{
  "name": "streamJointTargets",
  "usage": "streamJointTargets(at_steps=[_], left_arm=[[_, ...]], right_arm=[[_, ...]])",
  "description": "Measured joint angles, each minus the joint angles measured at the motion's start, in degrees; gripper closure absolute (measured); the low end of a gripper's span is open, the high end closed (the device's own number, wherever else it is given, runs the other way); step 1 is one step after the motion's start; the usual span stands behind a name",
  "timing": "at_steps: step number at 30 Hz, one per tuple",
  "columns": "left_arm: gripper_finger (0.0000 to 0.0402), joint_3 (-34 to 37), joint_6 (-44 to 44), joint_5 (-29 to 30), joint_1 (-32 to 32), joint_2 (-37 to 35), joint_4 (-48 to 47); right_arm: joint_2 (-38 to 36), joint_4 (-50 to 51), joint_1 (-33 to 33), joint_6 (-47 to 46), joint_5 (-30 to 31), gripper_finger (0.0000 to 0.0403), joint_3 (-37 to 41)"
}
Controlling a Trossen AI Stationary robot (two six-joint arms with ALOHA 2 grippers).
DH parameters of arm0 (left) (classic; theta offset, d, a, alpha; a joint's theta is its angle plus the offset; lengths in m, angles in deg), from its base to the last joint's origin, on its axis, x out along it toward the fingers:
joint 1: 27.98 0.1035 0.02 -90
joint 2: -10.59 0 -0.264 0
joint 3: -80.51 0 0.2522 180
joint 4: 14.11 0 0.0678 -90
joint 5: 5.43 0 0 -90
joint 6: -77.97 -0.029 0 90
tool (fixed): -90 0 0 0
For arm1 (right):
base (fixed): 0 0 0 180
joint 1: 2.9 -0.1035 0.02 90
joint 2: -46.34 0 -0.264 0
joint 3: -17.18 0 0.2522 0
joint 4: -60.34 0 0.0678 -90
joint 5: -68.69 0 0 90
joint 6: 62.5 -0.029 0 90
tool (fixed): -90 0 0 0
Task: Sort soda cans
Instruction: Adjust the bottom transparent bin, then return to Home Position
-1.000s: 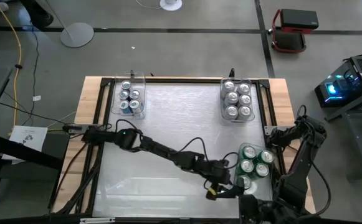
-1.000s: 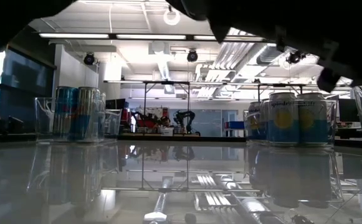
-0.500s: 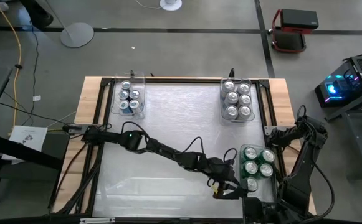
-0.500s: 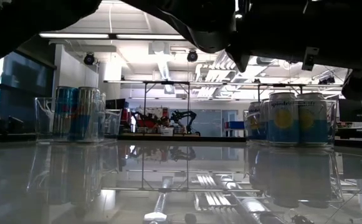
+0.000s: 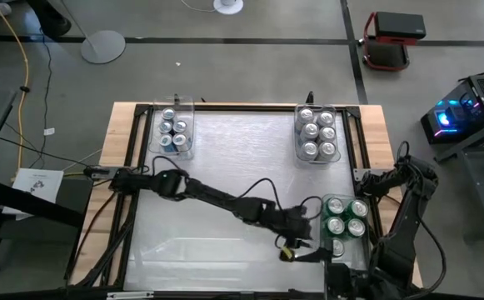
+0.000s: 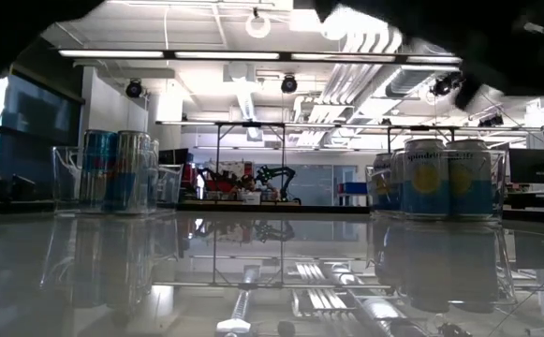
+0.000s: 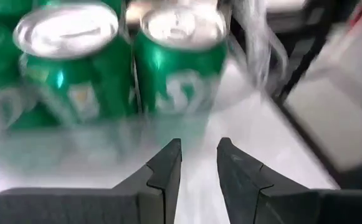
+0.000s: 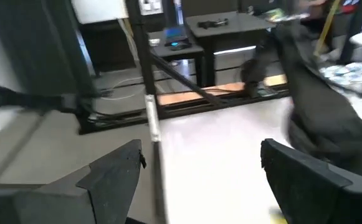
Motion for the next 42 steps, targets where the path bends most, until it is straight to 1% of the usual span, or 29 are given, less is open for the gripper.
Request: streamJointTargets(at_steps=[2,4,6,8,10,12,14,16,18,20,21,22,23,26,28,30,32,34,37,39,40,42], left_arm=[[0.0313,0.1,-2.8,4.1,-1.3,-2.9,-9.3],[0.0315,1.5,-4.9,7.9,-3.0,-6.2,-16.7],[0.0321,5.6,-5.8,11.9,-5.0,-10.1,-22.0],[0.0328,12.6,-5.4,16.1,-7.2,-14.8,-22.9],[0.0336,21.5,-3.3,20.8,-9.5,-20.9,-20.5],[0.0343,31.1,0.5,26.1,-11.6,-27.9,-16.7],[0.0349,41.2,5.4,30.5,-13.6,-35.4,-12.9],[0.0353,51.0,11.1,35.5,-15.6,-42.7,-9.4],[0.0356,59.7,16.6,40.5,-17.8,-50.1,-4.9],[0.0357,67.4,21.5,44.7,-20.3,-58.0,-0.7],[0.0357,70.4,23.4,46.0,-21.3,-61.5,0.9],[0.0357,73.3,25.1,46.8,-22.4,-64.9,2.7],[0.0357,76.0,26.2,47.8,-23.3,-68.0,3.7],[0.0358,81.5,26.9,51.2,-25.3,-76.6,5.1],[0.0358,84.0,26.4,52.1,-26.0,-81.9,4.1],[0.0358,86.1,25.1,52.4,-26.1,-86.4,2.6],[0.0358,87.8,24.3,54.1,-26.0,-90.7,0.8],[0.0358,89.1,22.8,56.2,-26.0,-95.0,-0.5],[0.0358,90.0,21.3,60.7,-26.1,-101.3,-6.5],[0.0358,90.0,20.3,64.4,-26.0,-105.8,-8.6],[0.0358,90.0,19.1,65.3,-26.0,-108.0,-9.2],[0.0358,90.0,15.7,64.7,-26.0,-112.3,-9.0]], right_arm=[[0.6,2.3,-0.2,0.2,2.5,0.0087,0.0],[1.8,6.0,-0.5,-1.9,4.8,0.0087,0.0],[3.0,10.8,-0.6,-7.2,8.4,0.0087,0.1],[3.7,17.5,-0.6,-16.0,13.2,0.0087,0.1],[3.7,25.2,-0.5,-25.7,15.5,0.0087,0.1],[3.7,33.1,0.0,-34.4,15.3,0.0087,0.1],[3.7,38.7,0.9,-42.3,13.9,0.0087,0.1],[3.7,42.2,2.5,-46.0,12.1,0.0087,0.1],[3.7,44.1,5.4,-46.6,7.4,0.0087,0.1],[3.7,44.8,9.7,-46.3,2.7,0.0089,0.1],[3.7,44.2,12.1,-45.2,0.9,0.0091,0.1],[3.7,42.5,14.8,-41.9,-1.4,0.0095,0.1],[3.5,39.7,17.7,-36.5,-5.0,0.0101,0.1],[3.3,25.7,27.0,-12.4,-19.3,0.0124,0.1],[3.3,15.1,33.1,2.5,-29.8,0.0144,0.1],[3.3,8.8,38.4,12.8,-36.9,0.0166,0.1],[2.9,7.6,43.3,18.9,-42.6,0.0189,0.1],[2.4,10.2,47.7,22.5,-48.3,0.021,0.1],[1.3,13.6,53.1,27.9,-57.3,0.0238,0.1],[0.4,14.7,55.6,30.8,-63.2,0.0256,0.1],[-0.3,14.8,56.3,32.4,-65.7,0.0264,0.7],[-3.0,13.7,56.9,34.7,-69.1,0.0278,4.2]])
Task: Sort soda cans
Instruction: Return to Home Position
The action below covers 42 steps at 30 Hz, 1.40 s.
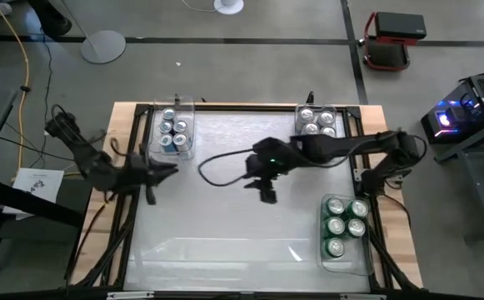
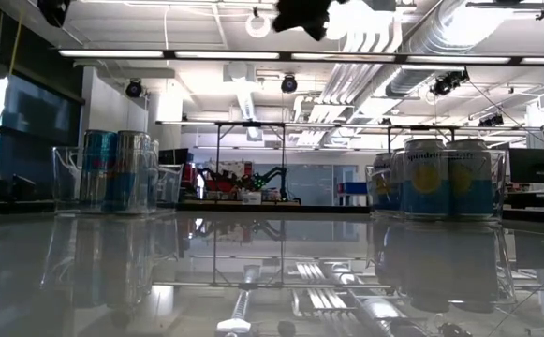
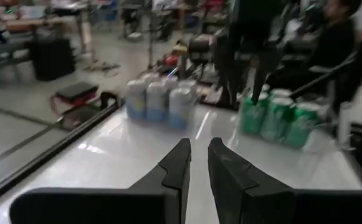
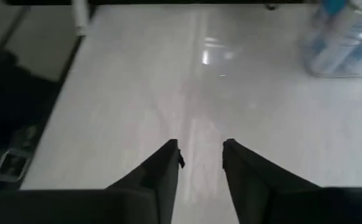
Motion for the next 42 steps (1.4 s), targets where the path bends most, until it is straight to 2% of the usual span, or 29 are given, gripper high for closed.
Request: streamJointTargets(at_steps=[3,6,10,12,15,18,24,28,31,36,39,42], left_arm=[[0.0358,0.0,-4.1,-1.8,0.1,-5.8,0.2],[0.0358,-0.1,-5.9,-4.3,1.8,-9.9,0.5],[0.0373,0.0,-8.1,-10.5,7.3,-9.8,0.8],[0.0387,1.3,-10.5,-12.2,11.1,-8.5,5.0],[0.0399,5.6,-17.4,-21.8,17.7,-7.2,15.2],[0.0399,9.4,-22.7,-32.8,23.9,-7.1,22.7],[0.0401,11.9,-23.7,-35.2,35.2,-12.2,17.2],[0.0401,12.0,-21.0,-39.7,39.4,-18.6,10.6],[0.0401,12.0,-18.4,-40.7,40.7,-24.3,6.0],[0.0401,12.0,-12.5,-40.8,40.9,-33.0,-1.8],[0.0401,11.6,-8.7,-40.9,40.9,-33.0,-6.4],[0.0401,12.8,-7.0,-43.1,40.2,-32.1,-5.3]], right_arm=[[-6.9,-4.4,1.2,-0.2,-3.4,0.0297,10.2],[-16.0,-12.8,3.0,-4.1,-3.9,0.0312,22.9],[-28.4,-29.5,4.2,-7.0,-4.1,0.0323,37.9],[-33.7,-41.4,5.0,-7.4,-7.0,0.0324,45.4],[-39.3,-58.9,6.9,-9.3,-11.5,0.0325,56.4],[-43.8,-68.0,10.3,-13.2,-12.4,0.0325,64.0],[-51.9,-69.7,17.5,-16.9,-20.1,0.0325,70.6],[-59.1,-67.7,21.2,-18.8,-23.7,0.0325,72.5],[-64.9,-64.3,22.4,-20.4,-23.0,0.0325,74.7],[-72.2,-65.6,21.1,-26.0,-19.9,0.0325,80.9],[-75.5,-67.5,19.1,-27.1,-18.3,0.0325,84.2],[-77.7,-69.4,16.3,-27.4,-15.4,0.0325,87.3]])
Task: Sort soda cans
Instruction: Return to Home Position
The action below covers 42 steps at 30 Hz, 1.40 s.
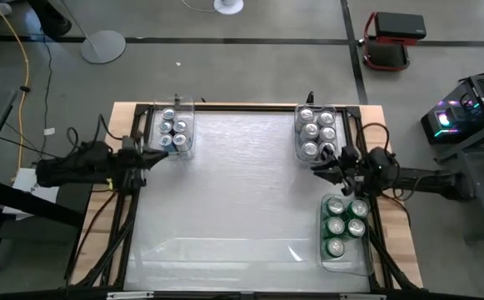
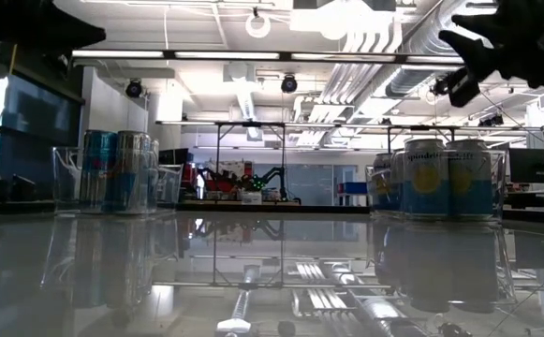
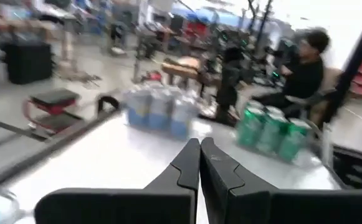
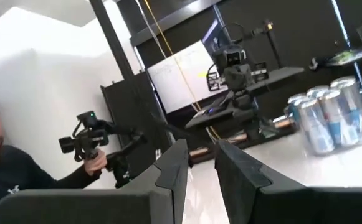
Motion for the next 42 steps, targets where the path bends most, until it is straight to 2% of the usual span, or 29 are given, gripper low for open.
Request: streamJointTargets(at_steps=[3,10,17,29,32,34,37,39,42], left_arm=[[0.0401,2.0,1.4,-2.3,-0.8,-0.2,1.7],[0.0401,11.0,-0.2,-5.9,-2.3,-0.4,17.3],[0.0401,19.7,-3.3,-7.0,-2.9,-0.4,29.4],[0.0401,21.1,-3.0,-6.2,-2.8,-0.3,29.7],[0.0401,21.1,-2.8,-6.2,-2.8,-0.3,28.4],[0.0401,21.1,-2.8,-6.1,-2.8,-0.3,28.0],[0.0401,21.1,-1.6,-6.1,-2.8,-0.3,27.8],[0.0401,21.1,-1.4,-6.1,-2.8,-0.3,27.7],[0.0401,21.1,-1.4,-6.1,-2.8,-0.3,27.7]], right_arm=[[-1.1,1.3,-3.4,-0.2,2.8,0.0325,1.2],[-1.0,1.5,-10.8,5.7,7.4,0.0325,1.3],[-1.0,1.7,-15.3,8.3,8.2,0.0325,1.3],[-0.9,2.6,-24.2,12.4,18.1,0.0325,1.3],[-0.9,4.2,-24.3,11.7,17.6,0.0325,1.3],[-1.0,7.6,-24.0,12.1,15.8,0.0325,1.2],[-1.3,19.3,-22.7,12.7,15.4,0.0325,-1.4],[-1.5,26.1,-21.4,15.2,17.4,0.0325,-3.5],[-1.5,29.7,-19.4,18.0,20.6,0.0325,-4.6]])
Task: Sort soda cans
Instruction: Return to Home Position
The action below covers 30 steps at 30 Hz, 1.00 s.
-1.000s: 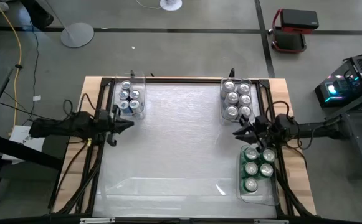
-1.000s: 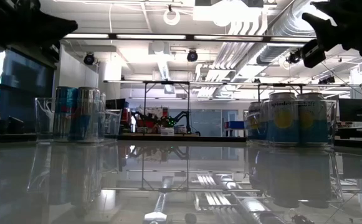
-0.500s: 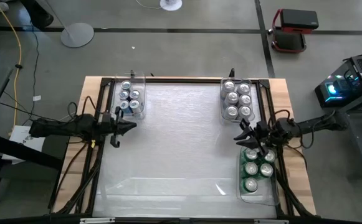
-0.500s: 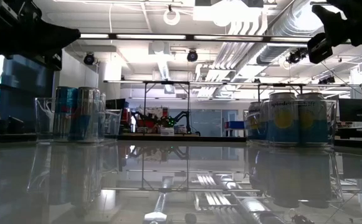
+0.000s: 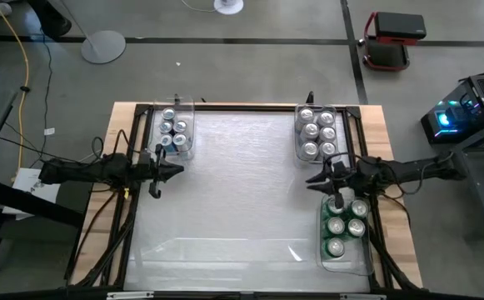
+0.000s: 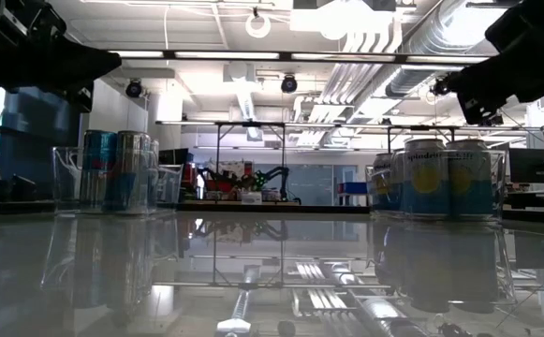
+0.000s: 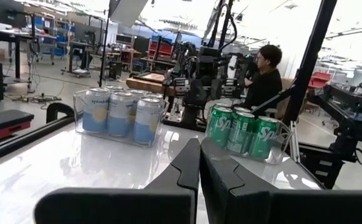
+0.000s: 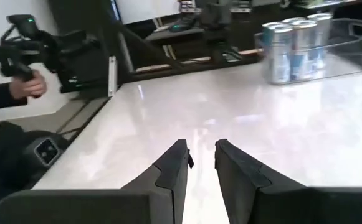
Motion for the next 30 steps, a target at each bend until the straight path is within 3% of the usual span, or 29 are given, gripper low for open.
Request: streamJointTargets(at_steps=[6,12,21,30], left_arm=[[0.0401,0.0,-0.8,0.0,0.0,0.0,0.1],[0.0401,0.0,1.2,0.0,0.0,0.0,0.2],[0.0401,0.0,2.1,-0.1,0.0,0.0,0.1],[0.0401,0.0,2.7,-0.2,0.0,0.0,-0.3]], right_arm=[[-0.4,0.3,1.2,-1.2,-7.5,0.0325,0.9],[-3.9,3.0,1.9,-5.0,-4.9,0.0325,4.9],[-8.7,3.0,1.9,-3.3,-8.1,0.0325,4.7],[-10.7,1.1,2.0,0.6,0.7,0.0325,5.8]])
